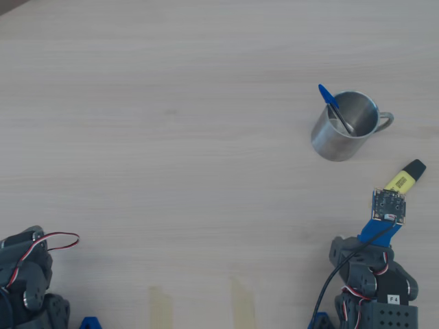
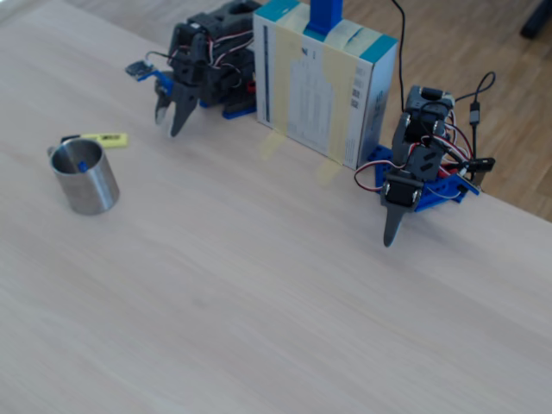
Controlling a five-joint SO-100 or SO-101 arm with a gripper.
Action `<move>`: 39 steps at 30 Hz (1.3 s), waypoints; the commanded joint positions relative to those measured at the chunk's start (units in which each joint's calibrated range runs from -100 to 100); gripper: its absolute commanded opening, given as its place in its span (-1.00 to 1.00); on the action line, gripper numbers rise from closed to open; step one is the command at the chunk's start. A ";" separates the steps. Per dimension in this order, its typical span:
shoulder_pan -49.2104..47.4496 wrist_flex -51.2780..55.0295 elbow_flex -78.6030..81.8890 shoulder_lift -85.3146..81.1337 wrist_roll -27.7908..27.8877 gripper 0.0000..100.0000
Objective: Grab the yellow pen and put it in the silver cup.
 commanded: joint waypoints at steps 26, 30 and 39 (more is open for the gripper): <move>0.26 -12.41 -34.31 31.13 -13.45 -0.40; 1.04 -12.49 -39.12 34.79 -14.28 -0.40; 7.33 -12.49 -46.47 40.69 -14.49 -0.41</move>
